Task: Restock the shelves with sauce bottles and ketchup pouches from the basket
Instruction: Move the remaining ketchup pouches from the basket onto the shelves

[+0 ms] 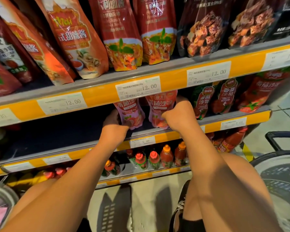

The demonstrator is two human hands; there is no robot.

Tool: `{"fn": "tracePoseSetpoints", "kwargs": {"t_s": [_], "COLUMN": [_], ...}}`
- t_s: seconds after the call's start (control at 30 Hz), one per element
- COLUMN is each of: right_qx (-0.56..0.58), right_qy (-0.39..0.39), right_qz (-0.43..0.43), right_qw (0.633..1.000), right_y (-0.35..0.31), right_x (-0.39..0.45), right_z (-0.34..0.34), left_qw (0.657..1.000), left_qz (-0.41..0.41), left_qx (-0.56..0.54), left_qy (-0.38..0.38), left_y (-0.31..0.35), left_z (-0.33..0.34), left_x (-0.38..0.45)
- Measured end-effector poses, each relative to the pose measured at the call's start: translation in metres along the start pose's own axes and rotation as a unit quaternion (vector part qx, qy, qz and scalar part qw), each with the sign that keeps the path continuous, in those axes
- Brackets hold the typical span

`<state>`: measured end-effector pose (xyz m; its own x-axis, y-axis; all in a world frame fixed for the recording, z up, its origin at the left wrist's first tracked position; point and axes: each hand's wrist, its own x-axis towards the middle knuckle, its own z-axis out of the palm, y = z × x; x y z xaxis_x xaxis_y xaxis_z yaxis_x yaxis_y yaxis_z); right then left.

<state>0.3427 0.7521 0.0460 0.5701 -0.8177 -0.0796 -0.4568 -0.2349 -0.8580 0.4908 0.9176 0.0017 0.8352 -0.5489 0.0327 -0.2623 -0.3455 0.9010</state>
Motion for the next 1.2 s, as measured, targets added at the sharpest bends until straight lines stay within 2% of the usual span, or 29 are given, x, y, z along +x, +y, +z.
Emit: {"fn": "tracePoseSetpoints", "kwargs": {"t_s": [0.17, 0.33, 0.8, 0.93, 1.07, 1.2], "right_qx": [0.016, 0.008, 0.064, 0.084, 0.102, 0.065], "right_qy": [0.026, 0.01, 0.112, 0.12, 0.165, 0.132], "right_qz": [-0.027, -0.014, 0.0, -0.026, -0.025, -0.037], "right_qw": [0.999, 1.0, 0.992, 0.989, 0.981, 0.988], "right_y": [0.002, 0.008, 0.021, 0.024, 0.028, 0.025], "right_x": [0.001, -0.004, 0.01, 0.018, 0.018, 0.032], "right_z": [0.002, 0.018, 0.034, 0.04, 0.049, 0.048], "left_qw": [1.0, 1.0, 0.998, 0.998, 0.998, 0.997], "left_qz": [0.003, 0.003, 0.047, 0.052, 0.06, 0.067], "left_qx": [-0.019, -0.013, 0.006, 0.023, 0.025, 0.026], "left_qy": [-0.009, -0.015, -0.035, -0.033, -0.023, -0.019], "left_y": [0.0, -0.001, 0.001, 0.003, 0.003, 0.002], "left_z": [0.007, 0.015, 0.038, 0.043, 0.048, 0.052], "left_x": [0.006, 0.013, 0.032, 0.039, 0.044, 0.051]}}
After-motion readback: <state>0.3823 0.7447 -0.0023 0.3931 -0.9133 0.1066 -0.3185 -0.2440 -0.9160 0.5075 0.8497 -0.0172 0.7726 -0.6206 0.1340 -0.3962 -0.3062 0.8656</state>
